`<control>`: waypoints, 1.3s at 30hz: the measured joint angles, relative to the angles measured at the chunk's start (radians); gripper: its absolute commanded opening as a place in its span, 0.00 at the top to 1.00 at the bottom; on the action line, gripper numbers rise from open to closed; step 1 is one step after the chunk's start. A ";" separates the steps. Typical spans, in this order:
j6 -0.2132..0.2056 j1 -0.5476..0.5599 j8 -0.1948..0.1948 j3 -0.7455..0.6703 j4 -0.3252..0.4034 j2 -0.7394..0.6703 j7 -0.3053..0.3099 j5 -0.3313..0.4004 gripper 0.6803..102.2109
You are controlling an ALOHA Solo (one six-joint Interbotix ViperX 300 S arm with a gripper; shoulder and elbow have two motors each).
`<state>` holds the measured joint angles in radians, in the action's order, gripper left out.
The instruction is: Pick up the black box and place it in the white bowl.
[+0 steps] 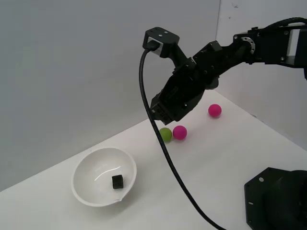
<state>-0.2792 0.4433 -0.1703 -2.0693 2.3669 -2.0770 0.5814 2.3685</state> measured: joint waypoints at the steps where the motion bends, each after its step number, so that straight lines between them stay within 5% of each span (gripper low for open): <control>1: 0.000 -0.017 -0.002 -0.018 0.014 -0.020 0.002 0.015 0.98; 9: 0.017 -0.140 -0.069 -0.152 0.124 -0.149 0.000 0.124 0.98; 30: 0.018 -0.287 -0.089 -0.396 0.319 -0.390 -0.020 0.318 0.98; 39: 0.018 -0.305 -0.138 -0.426 0.364 -0.423 -0.032 0.360 0.98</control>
<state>-0.2608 0.1381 -0.3083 -2.4958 2.7305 -2.5004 0.5492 2.7290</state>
